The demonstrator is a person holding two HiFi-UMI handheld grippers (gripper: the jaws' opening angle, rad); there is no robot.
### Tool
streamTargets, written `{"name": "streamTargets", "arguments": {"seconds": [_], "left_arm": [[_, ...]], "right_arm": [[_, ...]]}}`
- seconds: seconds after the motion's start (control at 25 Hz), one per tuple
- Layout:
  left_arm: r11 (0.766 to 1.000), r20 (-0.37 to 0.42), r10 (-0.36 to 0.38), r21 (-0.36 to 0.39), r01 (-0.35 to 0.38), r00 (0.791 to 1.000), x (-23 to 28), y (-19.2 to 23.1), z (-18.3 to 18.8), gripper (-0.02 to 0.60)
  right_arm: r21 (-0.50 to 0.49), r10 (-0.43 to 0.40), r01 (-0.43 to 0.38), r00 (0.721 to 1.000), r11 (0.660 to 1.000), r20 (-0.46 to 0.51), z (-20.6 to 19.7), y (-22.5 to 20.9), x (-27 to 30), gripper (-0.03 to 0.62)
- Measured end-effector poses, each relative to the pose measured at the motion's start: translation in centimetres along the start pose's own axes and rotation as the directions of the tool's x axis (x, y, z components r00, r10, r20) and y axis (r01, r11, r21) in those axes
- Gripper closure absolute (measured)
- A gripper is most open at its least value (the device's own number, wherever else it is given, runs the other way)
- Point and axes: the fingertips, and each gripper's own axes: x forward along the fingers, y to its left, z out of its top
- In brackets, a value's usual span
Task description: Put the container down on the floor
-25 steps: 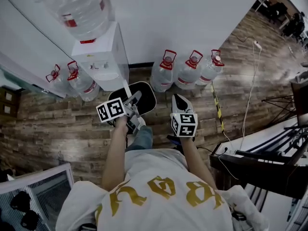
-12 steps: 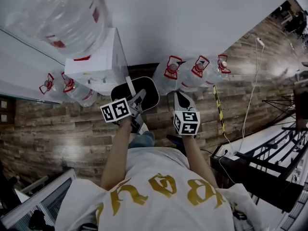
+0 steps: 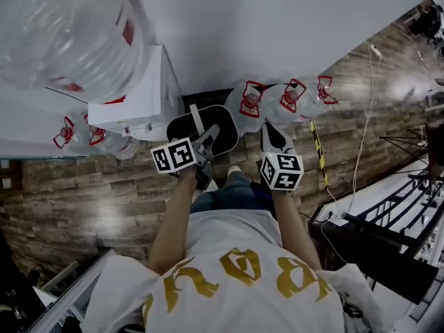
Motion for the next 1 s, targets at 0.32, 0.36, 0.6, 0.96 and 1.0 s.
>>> {"name": "streamTargets", "arguments": {"seconds": [0.32,0.36,0.6,0.96,1.0], "left_arm": [[1.000,-0.032,0.000,-0.003,-0.001,0.999,2.7,0.3,1.6,0.525],[1.000,-0.037,0.004,-0.002,-0.004,0.999,3.1,0.5,1.7,0.525],[1.000,-0.076,0.022,-0.012,-0.023,0.997,4.8,1.8,2.1,0.526],[0.999,-0.077,0.043,-0.010,-0.044,0.996,6.9,4.9,2.7,0.526],[0.999,-0.077,0.044,-0.017,-0.045,0.996,7.2,5.4,2.6,0.526]], "right_arm": [[-0.019,0.026,-0.027,0.998,0.999,-0.049,0.3,-0.4,4.9,0.568],[-0.019,0.030,-0.031,0.998,0.999,-0.056,0.1,-0.4,5.6,0.568],[-0.022,0.057,-0.059,0.994,0.998,-0.094,-0.5,-0.5,8.4,0.568],[-0.055,0.081,-0.090,0.985,0.994,-0.152,-2.0,-0.8,11.7,0.568],[-0.057,0.084,-0.095,0.983,0.994,-0.160,-2.3,-0.8,12.0,0.568]]}}
